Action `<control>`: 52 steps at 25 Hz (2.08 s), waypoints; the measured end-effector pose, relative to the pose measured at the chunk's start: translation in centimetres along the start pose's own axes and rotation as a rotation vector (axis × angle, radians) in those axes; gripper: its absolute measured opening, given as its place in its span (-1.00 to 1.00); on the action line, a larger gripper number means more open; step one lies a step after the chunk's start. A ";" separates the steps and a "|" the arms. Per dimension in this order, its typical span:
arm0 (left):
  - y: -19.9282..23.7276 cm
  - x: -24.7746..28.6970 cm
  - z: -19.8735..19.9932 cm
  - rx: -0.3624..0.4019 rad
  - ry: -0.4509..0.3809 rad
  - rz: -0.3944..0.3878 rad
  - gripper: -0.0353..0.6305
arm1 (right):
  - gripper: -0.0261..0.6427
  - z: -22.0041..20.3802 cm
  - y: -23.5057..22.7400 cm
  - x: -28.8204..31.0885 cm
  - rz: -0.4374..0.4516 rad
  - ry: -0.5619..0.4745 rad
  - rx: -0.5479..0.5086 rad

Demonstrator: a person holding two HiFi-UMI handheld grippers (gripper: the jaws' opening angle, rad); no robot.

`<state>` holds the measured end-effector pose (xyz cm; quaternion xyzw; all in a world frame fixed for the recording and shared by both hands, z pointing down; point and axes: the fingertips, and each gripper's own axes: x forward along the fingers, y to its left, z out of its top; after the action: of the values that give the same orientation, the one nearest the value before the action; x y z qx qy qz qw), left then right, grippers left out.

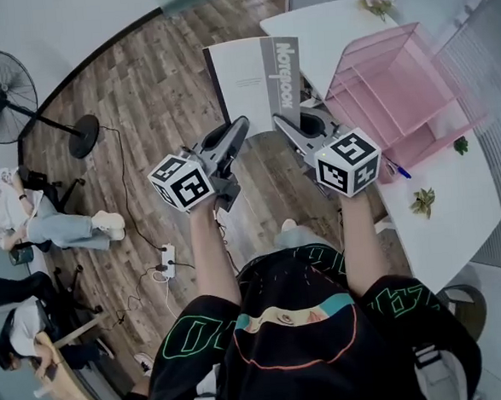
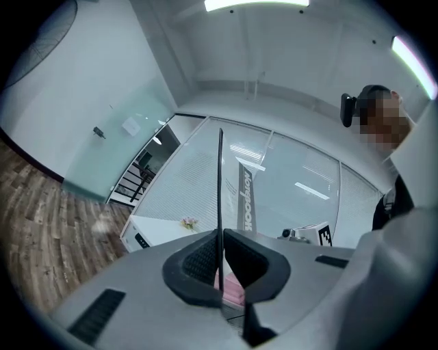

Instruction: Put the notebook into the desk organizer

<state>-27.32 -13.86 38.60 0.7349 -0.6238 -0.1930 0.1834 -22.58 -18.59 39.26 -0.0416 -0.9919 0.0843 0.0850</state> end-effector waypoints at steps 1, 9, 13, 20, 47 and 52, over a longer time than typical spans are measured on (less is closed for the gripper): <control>-0.3 0.9 0.0 0.001 0.009 -0.021 -0.86 | -0.77 0.3 -0.6 -0.6 -0.024 -0.007 0.000; -3.1 8.0 -1.0 0.008 0.095 -0.172 -0.86 | -0.77 1.2 -5.9 -5.8 -0.211 -0.046 0.026; -3.5 11.0 -1.2 -0.004 0.148 -0.256 -0.85 | -0.78 1.6 -7.9 -7.3 -0.338 -0.057 0.041; -5.4 16.4 -1.3 -0.009 0.231 -0.424 -0.84 | -0.80 3.0 -11.2 -10.9 -0.570 -0.097 0.072; -6.5 24.0 -2.1 0.155 0.360 -0.650 -0.36 | -0.82 4.3 -18.4 -17.7 -1.200 -0.017 0.218; -5.8 23.8 -1.4 0.129 0.336 -0.677 -0.36 | -0.79 3.6 -19.6 -17.9 -1.282 0.081 0.241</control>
<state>-18.13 -36.44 35.54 0.9307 -0.3179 -0.0799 0.1623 -6.97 -40.13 36.29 0.5647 -0.7998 0.1260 0.1597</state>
